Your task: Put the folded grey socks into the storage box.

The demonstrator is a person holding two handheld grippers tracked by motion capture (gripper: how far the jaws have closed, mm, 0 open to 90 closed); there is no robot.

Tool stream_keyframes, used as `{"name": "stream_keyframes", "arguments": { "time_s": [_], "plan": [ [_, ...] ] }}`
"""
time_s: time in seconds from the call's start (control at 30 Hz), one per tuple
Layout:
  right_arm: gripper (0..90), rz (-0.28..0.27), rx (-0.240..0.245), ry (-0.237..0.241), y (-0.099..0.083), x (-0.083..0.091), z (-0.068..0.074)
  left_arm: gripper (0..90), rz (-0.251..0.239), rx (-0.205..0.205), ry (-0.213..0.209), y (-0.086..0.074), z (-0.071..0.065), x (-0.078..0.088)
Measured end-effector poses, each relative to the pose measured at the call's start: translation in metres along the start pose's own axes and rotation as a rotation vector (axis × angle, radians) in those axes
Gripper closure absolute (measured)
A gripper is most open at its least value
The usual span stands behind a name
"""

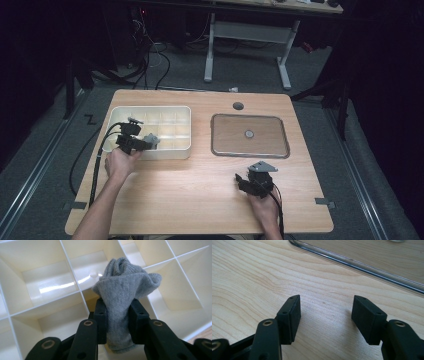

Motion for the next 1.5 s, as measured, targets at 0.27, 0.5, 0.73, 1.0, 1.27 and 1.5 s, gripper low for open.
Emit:
{"name": "stream_keyframes", "arguments": {
  "time_s": [0.27,0.5,0.73,1.0,1.27,1.5],
  "plan": [
    [40.8,0.000,-0.002,0.001,0.000,0.000,0.000,67.8,-0.003,-0.020,0.009,0.000,-0.003,0.000],
    [40.8,0.000,-0.002,0.002,0.000,0.000,0.000,56.8,-0.034,0.019,-0.030,-0.001,-0.004,0.001],
    [40.7,0.000,-0.003,0.002,0.000,0.000,0.000,53.1,-0.038,0.023,-0.031,0.000,-0.005,0.006],
    [40.7,0.000,-0.002,0.002,0.000,0.000,0.000,49.9,-0.101,0.007,0.005,0.007,-0.005,0.020],
    [40.7,0.000,-0.002,0.002,0.000,0.000,0.000,58.7,-0.125,0.000,0.021,0.009,-0.003,0.018],
    [40.7,0.000,-0.002,0.001,0.000,0.000,0.000,74.3,-0.082,-0.028,0.045,0.012,-0.001,0.013]
  ]
}}
Point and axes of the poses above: each handheld gripper's, and its own axes: x roughly backward along the jaws, y roughly out of its top, z roughly to its left, the point moved 2 cm from there along -x, roughly forward along the jaws, and after that the axes turned 8 degrees about -x, right-handed, at the moved point
